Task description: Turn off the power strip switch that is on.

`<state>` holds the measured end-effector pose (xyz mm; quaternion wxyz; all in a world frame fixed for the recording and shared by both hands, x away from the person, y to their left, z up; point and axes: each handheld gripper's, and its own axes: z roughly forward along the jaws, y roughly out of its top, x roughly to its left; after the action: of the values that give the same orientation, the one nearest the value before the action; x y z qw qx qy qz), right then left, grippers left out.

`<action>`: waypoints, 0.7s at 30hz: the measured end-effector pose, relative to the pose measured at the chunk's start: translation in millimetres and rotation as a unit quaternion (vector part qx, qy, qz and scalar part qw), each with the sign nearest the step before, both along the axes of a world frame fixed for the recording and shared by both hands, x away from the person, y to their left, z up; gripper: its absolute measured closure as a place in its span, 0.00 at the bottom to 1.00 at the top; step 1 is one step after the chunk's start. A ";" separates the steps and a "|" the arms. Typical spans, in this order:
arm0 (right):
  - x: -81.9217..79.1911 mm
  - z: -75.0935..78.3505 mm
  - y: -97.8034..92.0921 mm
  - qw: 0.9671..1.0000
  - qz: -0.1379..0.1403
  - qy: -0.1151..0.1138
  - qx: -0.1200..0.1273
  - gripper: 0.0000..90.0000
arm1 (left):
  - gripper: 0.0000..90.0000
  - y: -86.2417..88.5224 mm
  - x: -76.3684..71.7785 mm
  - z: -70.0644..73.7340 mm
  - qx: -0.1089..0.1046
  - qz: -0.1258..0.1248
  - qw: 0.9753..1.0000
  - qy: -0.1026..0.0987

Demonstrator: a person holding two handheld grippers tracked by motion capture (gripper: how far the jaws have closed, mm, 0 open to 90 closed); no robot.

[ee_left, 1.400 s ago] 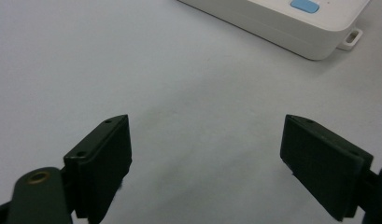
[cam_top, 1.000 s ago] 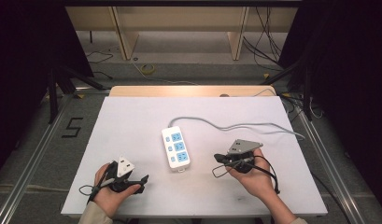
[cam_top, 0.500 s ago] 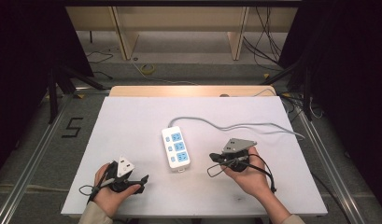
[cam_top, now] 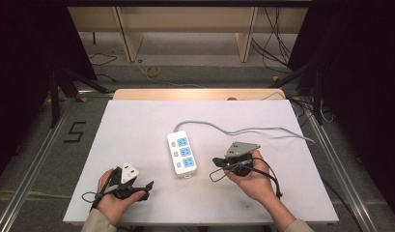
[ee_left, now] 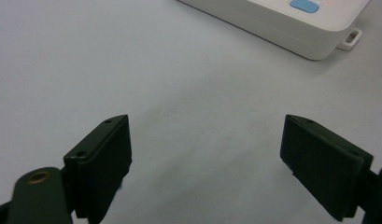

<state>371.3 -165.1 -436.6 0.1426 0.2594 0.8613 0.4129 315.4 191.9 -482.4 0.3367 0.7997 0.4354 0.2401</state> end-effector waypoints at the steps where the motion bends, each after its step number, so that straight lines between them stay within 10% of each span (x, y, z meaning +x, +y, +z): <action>1: 0.5 -0.1 0.7 1.000 0.001 -0.001 -0.001 1.00 | 0.18 -0.1 0.0 0.0 0.000 0.000 1.000 0.000; 21: 6.6 0.6 19.3 1.000 0.012 0.006 -0.010 1.00 | 0.18 0.0 0.0 0.4 0.002 -0.001 1.000 0.001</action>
<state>377.9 -145.8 -436.0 0.1352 0.2500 0.8692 0.4047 315.4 191.9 -482.0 0.3354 0.8010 0.4339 0.2399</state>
